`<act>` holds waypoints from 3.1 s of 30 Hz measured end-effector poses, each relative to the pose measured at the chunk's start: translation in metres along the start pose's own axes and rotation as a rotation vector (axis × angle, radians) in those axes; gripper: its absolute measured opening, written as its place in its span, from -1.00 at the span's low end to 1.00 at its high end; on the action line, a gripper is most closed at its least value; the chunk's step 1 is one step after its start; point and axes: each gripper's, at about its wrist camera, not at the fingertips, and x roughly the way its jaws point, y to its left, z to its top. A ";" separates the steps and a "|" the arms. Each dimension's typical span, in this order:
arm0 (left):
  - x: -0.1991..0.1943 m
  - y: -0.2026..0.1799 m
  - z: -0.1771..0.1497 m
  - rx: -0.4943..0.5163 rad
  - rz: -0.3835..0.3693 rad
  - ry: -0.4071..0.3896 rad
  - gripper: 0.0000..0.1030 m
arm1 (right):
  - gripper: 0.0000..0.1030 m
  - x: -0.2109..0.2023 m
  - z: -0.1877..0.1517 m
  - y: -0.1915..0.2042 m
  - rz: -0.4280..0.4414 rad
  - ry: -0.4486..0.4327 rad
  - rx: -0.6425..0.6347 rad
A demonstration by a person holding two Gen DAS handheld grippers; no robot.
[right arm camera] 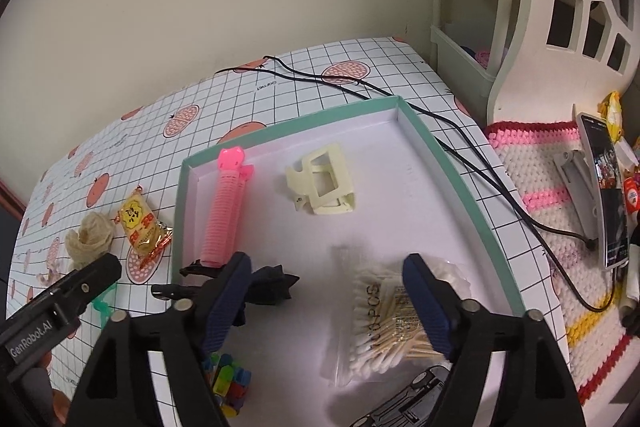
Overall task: Organize objects
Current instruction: 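Withdraw both grippers from the tray toward the snack packet and bracelet, then grasp the rainbow pipe-cleaner bracelet with the left gripper while the right grasps the yellow snack packet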
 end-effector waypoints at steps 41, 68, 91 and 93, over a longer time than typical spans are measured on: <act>-0.024 0.049 0.026 -0.101 0.040 -0.093 0.87 | 1.00 -0.008 0.006 0.041 -0.007 -0.066 -0.103; -0.037 0.300 0.033 -0.633 0.244 -0.119 0.87 | 1.00 0.007 -0.003 0.174 0.219 -0.045 -0.409; 0.009 0.285 0.029 -0.567 0.176 -0.014 0.86 | 1.00 0.075 0.015 0.211 0.181 0.098 -0.413; 0.009 0.285 0.029 -0.563 0.177 -0.015 0.85 | 1.00 0.080 0.015 0.210 0.171 0.105 -0.409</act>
